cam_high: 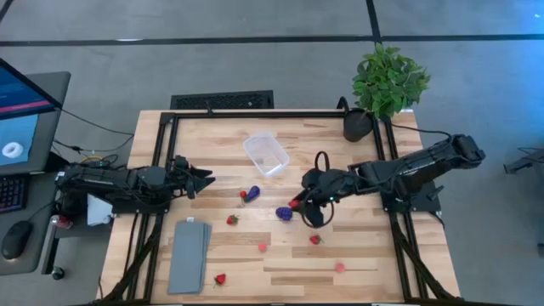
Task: Pick and placing Produce into tupperware
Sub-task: Put the strawberry into the transparent container
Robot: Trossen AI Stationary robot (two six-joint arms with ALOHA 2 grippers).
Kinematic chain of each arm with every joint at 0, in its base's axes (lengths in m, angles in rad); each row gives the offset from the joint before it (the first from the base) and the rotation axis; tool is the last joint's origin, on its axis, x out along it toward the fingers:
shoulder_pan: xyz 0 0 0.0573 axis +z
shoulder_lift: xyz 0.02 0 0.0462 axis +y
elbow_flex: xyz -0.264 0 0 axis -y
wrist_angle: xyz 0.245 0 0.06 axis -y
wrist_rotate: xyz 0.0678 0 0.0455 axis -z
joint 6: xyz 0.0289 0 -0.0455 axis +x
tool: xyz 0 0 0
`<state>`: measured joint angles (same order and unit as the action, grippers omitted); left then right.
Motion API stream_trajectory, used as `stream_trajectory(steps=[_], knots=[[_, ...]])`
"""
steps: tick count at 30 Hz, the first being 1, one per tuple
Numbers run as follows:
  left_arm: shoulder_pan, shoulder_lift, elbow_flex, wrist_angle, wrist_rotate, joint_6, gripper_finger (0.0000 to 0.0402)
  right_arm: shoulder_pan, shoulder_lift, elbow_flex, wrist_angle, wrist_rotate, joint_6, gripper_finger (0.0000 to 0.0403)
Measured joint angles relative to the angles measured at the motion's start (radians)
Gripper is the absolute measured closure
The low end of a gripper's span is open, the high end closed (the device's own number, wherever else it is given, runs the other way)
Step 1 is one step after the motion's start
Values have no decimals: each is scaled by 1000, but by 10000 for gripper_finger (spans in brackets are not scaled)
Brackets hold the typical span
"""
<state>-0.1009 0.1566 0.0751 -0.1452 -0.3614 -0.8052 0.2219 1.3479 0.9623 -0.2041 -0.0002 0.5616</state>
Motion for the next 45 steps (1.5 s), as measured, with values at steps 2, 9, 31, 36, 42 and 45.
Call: stream_trajectory(steps=[2,9,31,36,42,45], knots=[[0,0,0,0,0,0,141,-18,0,0,33,0,-18,224],[0,0,0,0,0,0,141,-100,0,0,149,5,-67,216],[0,0,0,0,39,28,141,-272,116,0,369,57,-178,219],[0,0,0,-1,39,32,141,-281,255,0,500,62,-178,222],[0,0,0,-1,39,32,141,-313,382,0,609,125,-172,217],[0,0,0,-1,39,32,141,-332,416,0,625,144,-170,218]])
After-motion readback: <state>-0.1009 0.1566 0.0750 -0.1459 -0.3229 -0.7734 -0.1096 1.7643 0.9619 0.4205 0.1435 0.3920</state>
